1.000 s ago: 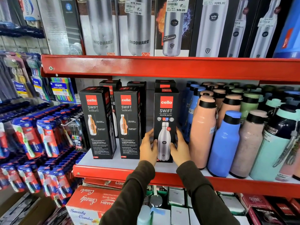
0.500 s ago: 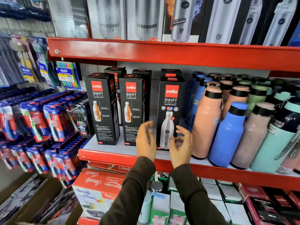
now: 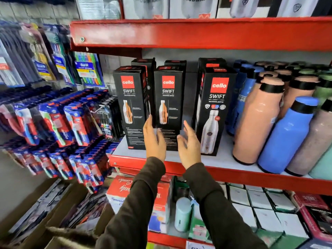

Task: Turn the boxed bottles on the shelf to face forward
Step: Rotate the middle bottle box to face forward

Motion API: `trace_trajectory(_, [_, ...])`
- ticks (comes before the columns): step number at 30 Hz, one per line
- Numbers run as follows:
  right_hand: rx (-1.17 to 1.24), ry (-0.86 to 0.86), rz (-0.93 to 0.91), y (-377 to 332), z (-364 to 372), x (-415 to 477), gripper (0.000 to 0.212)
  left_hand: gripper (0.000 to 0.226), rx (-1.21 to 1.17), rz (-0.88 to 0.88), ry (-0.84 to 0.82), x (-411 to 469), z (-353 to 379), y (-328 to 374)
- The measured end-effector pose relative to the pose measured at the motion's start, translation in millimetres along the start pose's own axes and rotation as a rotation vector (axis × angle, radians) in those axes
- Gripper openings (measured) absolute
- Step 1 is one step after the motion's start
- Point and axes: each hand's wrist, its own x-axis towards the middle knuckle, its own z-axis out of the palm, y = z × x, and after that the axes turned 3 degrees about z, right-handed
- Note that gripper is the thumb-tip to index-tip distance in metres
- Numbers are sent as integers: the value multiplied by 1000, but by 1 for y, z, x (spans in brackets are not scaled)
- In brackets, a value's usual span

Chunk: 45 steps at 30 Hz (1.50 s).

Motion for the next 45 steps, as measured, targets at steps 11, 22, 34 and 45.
trace_trajectory(11, [-47,118,85,6,30,22,47,44,18,-205,-206,26,1,-35])
trace_trajectory(22, [-33,146,5,5,24,27,63,40,-239,-154,-159,22,-9,-28])
trace_trajectory(34, [-93,77,-32,-9,21,27,95,53,-376,-158,-55,3,-22,-9])
trace_trajectory(45, [-94,32,63,-14,16,28,108,51,-122,-125,-196,18,-15,-20])
